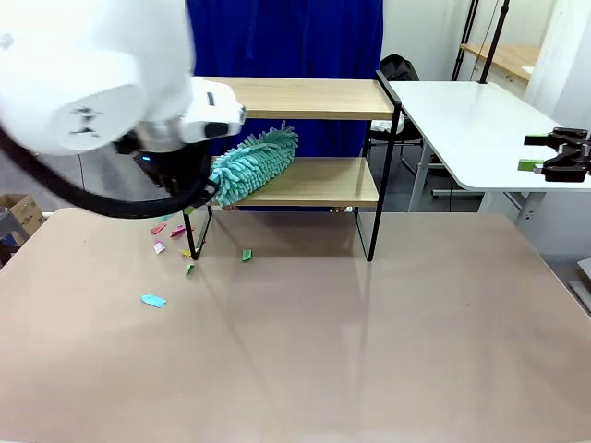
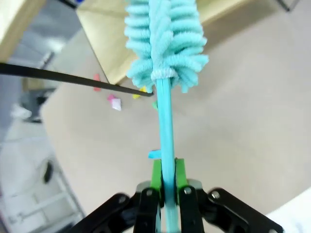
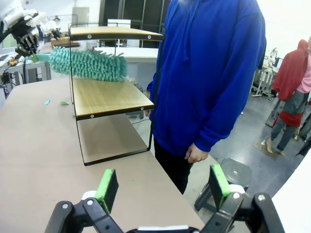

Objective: Clean the shelf.
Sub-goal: Clean the specific section of the Shelf indicated by the human with the Duster.

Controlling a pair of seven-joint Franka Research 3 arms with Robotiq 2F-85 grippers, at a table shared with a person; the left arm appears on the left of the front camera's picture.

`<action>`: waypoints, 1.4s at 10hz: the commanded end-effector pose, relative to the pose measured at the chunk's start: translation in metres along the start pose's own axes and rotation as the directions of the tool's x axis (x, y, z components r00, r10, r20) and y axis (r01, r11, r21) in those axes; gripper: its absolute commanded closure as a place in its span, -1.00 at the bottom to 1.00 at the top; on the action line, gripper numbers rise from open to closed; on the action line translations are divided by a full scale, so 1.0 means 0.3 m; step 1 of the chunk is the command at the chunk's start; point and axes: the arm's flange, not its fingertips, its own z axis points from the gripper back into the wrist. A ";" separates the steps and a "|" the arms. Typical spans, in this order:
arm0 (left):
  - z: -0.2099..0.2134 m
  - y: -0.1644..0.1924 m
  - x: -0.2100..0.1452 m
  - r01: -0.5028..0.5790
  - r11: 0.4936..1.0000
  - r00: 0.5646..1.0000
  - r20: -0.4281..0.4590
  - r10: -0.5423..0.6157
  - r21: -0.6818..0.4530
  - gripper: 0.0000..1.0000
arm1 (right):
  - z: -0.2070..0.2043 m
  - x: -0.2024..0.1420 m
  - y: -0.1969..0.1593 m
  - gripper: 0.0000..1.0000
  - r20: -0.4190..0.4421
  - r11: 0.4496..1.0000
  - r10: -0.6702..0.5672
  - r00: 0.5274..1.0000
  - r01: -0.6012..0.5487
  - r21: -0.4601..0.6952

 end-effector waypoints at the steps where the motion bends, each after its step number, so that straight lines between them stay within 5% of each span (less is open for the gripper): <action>1: 0.046 0.134 -0.128 0.080 0.983 0.996 0.048 -0.073 -0.165 0.74 | -0.003 0.009 0.004 -1.00 0.001 1.000 0.004 1.000 -0.004 0.001; 5: 0.179 0.307 -0.232 0.183 0.910 0.982 0.018 -0.190 -0.372 0.74 | -0.003 0.009 0.004 -1.00 0.001 1.000 0.004 1.000 -0.004 0.001; 8: 0.344 0.396 -0.249 0.418 0.838 0.892 -0.017 -0.452 -0.351 0.74 | -0.003 0.009 0.004 -1.00 0.001 1.000 0.004 1.000 -0.004 0.001; 9: 0.374 0.423 -0.259 0.506 0.801 0.851 0.033 -0.524 -0.319 0.74 | -0.003 0.009 0.004 -1.00 0.001 1.000 0.004 1.000 -0.004 0.001; 14: 0.365 0.389 -0.238 0.658 0.660 0.584 -0.308 -0.751 -0.363 0.74 | -0.003 0.009 0.004 -1.00 0.001 1.000 0.004 1.000 -0.004 0.001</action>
